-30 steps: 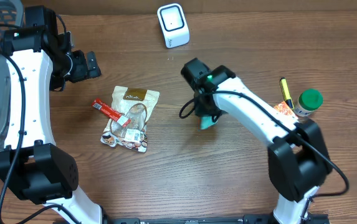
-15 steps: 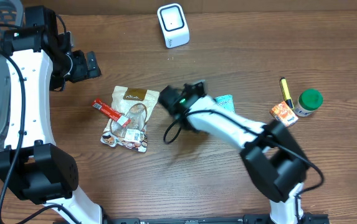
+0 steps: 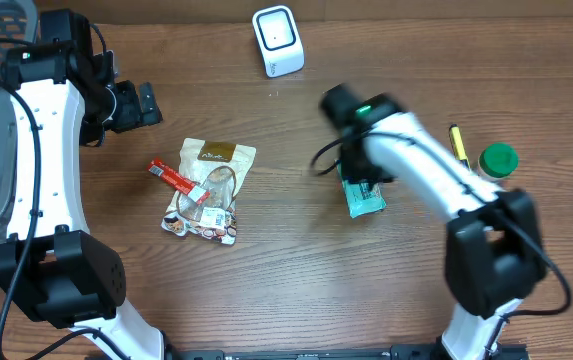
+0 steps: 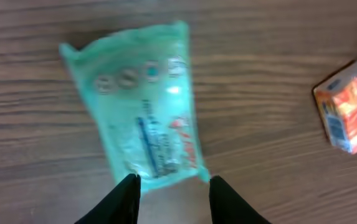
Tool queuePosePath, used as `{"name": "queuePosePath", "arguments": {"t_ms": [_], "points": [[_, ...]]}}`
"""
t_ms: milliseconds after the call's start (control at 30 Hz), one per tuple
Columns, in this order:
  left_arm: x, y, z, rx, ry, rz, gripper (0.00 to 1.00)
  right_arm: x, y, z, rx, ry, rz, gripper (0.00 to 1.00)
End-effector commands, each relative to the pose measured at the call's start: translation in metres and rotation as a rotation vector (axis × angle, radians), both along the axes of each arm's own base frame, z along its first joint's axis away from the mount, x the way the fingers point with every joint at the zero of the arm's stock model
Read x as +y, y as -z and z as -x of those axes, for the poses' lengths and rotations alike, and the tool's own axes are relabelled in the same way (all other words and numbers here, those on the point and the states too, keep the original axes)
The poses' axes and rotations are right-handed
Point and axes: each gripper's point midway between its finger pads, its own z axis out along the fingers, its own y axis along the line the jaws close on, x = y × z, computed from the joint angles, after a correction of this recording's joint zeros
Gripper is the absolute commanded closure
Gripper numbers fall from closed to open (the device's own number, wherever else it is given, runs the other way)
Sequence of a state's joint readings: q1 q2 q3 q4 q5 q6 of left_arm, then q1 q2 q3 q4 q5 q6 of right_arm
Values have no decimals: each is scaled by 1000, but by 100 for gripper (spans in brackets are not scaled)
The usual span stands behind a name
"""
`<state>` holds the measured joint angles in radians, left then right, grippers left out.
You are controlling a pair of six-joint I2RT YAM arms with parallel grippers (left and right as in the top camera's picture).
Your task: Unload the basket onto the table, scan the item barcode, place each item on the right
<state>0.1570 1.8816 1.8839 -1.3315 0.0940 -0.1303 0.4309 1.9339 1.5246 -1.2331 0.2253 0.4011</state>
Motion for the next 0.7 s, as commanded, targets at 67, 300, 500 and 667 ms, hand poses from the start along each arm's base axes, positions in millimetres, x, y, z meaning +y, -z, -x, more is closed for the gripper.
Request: {"name": "queuePosePath", "arguments": {"t_ms": [67,300,500,667], "points": [[-4,-1,0,-6,20,4,0,6,2,8,125,-17,-338,55],[-4,-1,0,-6,20,3,0,1,28,15,159,0,-484,46],[-4,-1,0,-6,20,3,0,-6,65,25,151,41,-420,43],[-4,-1,0,-6,20,3,0,-20,93,32,110,95,-336,49]]}}
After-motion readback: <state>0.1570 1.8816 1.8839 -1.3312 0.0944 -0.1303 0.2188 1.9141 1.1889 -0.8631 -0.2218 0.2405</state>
